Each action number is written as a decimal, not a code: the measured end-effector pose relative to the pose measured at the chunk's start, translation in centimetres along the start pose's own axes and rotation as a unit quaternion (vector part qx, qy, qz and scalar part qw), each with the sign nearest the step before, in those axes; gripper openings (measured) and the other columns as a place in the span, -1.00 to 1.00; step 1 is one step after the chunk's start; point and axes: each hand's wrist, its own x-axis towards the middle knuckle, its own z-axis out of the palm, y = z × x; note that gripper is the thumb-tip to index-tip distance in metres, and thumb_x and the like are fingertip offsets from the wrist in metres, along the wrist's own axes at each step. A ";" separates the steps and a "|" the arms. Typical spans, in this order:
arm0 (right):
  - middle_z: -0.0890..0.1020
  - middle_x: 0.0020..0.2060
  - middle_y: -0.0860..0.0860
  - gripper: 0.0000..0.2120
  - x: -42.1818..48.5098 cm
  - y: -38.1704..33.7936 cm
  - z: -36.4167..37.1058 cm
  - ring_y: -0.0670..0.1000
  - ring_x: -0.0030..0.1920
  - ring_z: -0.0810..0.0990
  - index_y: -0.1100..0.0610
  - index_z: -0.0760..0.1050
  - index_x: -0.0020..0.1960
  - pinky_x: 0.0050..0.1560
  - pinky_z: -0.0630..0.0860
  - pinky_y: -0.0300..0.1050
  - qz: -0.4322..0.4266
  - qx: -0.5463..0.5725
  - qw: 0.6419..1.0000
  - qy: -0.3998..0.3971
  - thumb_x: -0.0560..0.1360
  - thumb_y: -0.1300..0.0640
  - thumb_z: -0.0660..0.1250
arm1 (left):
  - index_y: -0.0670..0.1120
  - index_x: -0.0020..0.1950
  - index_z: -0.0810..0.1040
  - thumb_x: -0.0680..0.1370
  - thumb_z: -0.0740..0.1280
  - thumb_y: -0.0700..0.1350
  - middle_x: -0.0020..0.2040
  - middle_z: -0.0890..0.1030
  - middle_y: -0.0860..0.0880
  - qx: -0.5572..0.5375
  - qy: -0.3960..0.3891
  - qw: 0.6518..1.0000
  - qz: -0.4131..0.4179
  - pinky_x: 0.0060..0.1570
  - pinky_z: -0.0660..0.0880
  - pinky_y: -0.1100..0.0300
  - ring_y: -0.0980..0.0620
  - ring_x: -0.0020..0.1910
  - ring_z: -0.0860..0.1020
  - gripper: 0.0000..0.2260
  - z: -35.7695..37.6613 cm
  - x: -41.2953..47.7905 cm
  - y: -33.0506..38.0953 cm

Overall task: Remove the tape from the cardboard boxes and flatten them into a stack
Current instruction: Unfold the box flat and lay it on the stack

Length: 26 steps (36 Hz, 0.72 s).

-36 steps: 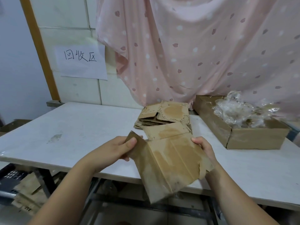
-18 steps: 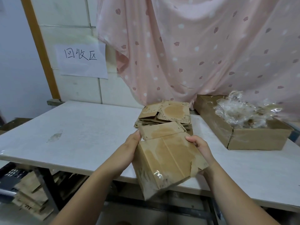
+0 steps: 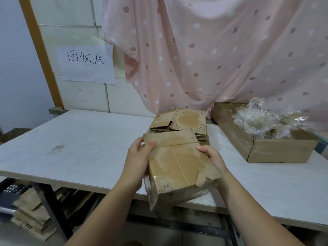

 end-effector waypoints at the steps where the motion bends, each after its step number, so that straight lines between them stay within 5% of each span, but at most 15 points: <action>1: 0.64 -0.23 0.10 -0.72 0.1 -0.1 0.2 0.06 -0.24 0.62 0.18 0.58 -0.03 -0.12 0.49 -0.05 -0.002 -0.013 1.000 0.003 0.33 0.07 0.30 | -0.03 0.19 0.49 0.57 0.28 -0.10 0.00 0.60 -0.02 -0.016 0.031 0.999 0.000 -0.27 0.50 0.22 0.04 -0.13 0.62 -0.80 0.0 0.1 -0.3; 5: 0.63 0.07 -0.03 -0.69 0.5 -0.7 0.4 0.01 0.02 0.63 -0.05 0.48 0.25 -0.08 0.53 -0.11 -0.051 -0.047 0.998 -0.010 0.55 0.15 0.17 | 0.07 0.19 0.50 0.56 0.26 -0.15 0.16 0.46 -0.01 0.006 0.064 0.998 0.014 -0.17 0.45 0.19 0.04 0.02 0.53 -0.76 -0.3 0.9 -1.4; 9: 0.57 0.19 -0.08 -0.63 0.4 -0.6 0.1 0.02 0.17 0.59 -0.16 0.46 0.31 0.02 0.52 -0.09 -0.060 -0.055 0.997 -0.006 0.57 0.13 0.17 | -0.05 -0.03 0.64 0.58 0.19 -0.15 -0.01 0.62 -0.01 0.062 0.016 0.998 0.006 -0.19 0.41 0.19 0.03 -0.04 0.53 -0.78 -0.6 1.1 -1.1; 15: 0.66 -0.26 0.06 -0.76 0.3 -0.8 -0.2 0.05 -0.26 0.63 0.13 0.58 0.03 -0.21 0.49 -0.07 0.024 -0.012 0.997 0.076 0.51 -0.01 0.27 | 0.02 0.14 0.60 0.51 0.16 0.24 0.06 0.66 0.01 0.066 -0.129 0.988 -0.058 0.15 0.50 -0.02 -0.02 0.10 0.60 -0.59 -1.8 1.1 -2.0; 18: 0.64 -0.27 0.06 -0.76 0.4 -1.0 -0.3 0.05 -0.27 0.61 0.13 0.57 0.02 -0.23 0.49 -0.11 0.028 -0.019 0.996 0.088 0.51 -0.01 0.29 | -0.01 0.19 0.56 0.45 0.21 0.28 0.05 0.65 0.00 0.036 -0.156 0.986 -0.051 0.08 0.54 -0.05 0.03 0.04 0.61 -0.52 -2.2 1.0 -2.7; 22: 0.62 -0.41 0.06 -0.77 0.2 -1.5 0.1 0.04 -0.44 0.61 0.12 0.54 -0.08 -0.37 0.48 -0.18 0.063 -0.010 0.994 0.094 0.51 -0.05 0.26 | 0.07 0.33 0.39 0.32 0.29 0.42 -0.01 0.62 0.20 0.074 -0.188 0.979 0.019 -0.19 0.51 0.29 0.27 -0.15 0.58 -0.31 -2.5 0.9 -3.1; 26: 0.63 -0.40 0.09 -0.76 0.3 -1.5 0.4 0.07 -0.45 0.62 0.12 0.50 -0.10 -0.36 0.49 -0.16 0.096 0.003 0.990 0.104 0.54 -0.05 0.23 | 0.14 0.34 0.39 0.42 0.14 0.37 0.12 0.59 0.14 0.086 -0.174 0.981 -0.013 -0.23 0.52 0.30 0.21 -0.06 0.60 -0.43 -2.4 1.2 -2.9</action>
